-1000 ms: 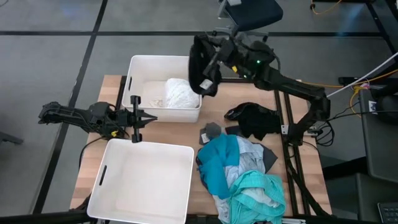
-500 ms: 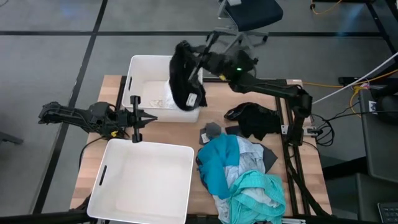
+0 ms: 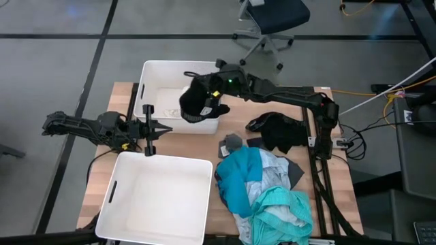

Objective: Sort clothes
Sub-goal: Put the black boxer into the top laundry organizer

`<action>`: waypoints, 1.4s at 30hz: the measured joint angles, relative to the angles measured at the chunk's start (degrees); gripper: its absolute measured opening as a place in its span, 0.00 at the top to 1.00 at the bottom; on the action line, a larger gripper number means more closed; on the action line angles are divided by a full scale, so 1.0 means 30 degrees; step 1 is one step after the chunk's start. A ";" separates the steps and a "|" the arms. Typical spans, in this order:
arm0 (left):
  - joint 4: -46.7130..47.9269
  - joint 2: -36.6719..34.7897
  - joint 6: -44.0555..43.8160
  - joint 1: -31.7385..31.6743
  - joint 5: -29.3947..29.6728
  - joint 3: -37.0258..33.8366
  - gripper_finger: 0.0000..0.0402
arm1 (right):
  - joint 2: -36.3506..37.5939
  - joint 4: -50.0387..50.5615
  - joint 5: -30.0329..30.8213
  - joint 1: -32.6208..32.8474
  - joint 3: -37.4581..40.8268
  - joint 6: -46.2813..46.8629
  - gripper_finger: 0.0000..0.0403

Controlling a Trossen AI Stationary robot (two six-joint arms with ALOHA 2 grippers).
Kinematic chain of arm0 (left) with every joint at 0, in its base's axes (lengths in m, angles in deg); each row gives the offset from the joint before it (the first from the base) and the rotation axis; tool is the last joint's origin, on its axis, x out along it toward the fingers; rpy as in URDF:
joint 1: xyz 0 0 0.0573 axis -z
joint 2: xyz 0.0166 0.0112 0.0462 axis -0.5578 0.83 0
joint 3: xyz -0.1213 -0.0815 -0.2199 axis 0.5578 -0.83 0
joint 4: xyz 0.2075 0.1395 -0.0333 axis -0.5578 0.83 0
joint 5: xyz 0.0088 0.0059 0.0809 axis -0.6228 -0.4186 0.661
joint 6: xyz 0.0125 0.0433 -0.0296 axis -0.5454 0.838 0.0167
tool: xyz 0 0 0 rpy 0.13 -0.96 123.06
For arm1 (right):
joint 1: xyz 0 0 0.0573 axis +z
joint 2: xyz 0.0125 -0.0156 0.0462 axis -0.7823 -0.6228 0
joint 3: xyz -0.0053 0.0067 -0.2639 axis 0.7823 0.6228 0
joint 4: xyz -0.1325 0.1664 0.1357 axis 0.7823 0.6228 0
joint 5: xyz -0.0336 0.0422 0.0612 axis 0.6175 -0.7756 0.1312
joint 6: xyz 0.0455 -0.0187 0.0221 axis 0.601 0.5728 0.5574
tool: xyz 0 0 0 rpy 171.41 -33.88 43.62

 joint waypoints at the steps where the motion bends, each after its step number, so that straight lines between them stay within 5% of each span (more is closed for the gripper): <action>1: 0.0000 -0.0003 0.0000 0.0004 0.0000 0.0000 0.99 | 0.0000 0.0582 0.0381 -0.0002 0.0000 0.0000 0.96; 12: 0.0000 0.0003 -0.0007 0.0004 0.0000 0.0000 0.99 | 0.0007 0.3132 -0.0637 0.0000 0.0000 0.2739 0.92; 19: 0.0000 -0.0002 -0.0007 0.0001 0.0000 0.0000 0.99 | 0.0007 0.3412 -0.2397 0.0011 0.0000 0.3678 0.65; 26: 0.0050 0.0002 -0.0007 0.0004 0.0000 0.0000 0.99 | 0.1355 0.5409 -0.1850 0.0312 0.0029 0.3362 0.45; 42: 0.0146 -0.0003 -0.0095 0.0003 0.0000 0.0000 0.99 | 0.3979 1.4292 0.0255 0.2331 0.0864 0.5627 0.42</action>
